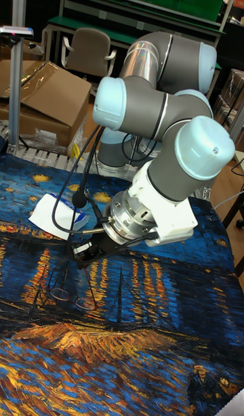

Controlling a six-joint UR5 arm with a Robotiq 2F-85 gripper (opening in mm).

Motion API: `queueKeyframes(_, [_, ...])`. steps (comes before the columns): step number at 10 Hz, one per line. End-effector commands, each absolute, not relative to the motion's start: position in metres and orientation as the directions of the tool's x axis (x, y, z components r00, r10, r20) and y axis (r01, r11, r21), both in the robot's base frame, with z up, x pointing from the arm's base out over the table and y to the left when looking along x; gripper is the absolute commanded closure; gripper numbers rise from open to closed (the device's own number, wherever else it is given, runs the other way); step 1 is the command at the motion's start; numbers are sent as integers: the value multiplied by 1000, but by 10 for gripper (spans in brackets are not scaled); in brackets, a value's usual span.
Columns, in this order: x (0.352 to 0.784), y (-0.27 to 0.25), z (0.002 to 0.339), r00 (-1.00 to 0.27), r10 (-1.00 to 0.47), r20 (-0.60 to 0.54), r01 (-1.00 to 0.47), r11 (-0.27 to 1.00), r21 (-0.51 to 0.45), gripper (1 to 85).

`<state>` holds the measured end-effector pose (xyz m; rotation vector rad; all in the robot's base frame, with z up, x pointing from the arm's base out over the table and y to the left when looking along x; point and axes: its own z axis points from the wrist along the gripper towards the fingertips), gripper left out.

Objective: Unfold the leg of the glasses (with one hand)

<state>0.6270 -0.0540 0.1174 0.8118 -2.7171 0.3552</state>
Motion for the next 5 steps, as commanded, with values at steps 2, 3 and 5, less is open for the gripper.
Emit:
queueKeyframes(2, [624, -52, 125, -809, -472, 351, -547, 823, -154, 773])
queueKeyframes(3, [623, -49, 124, -818, -459, 346, -531, 834, -150, 773])
queueKeyframes(5, [623, -41, 123, -832, -447, 329, -508, 851, -129, 773])
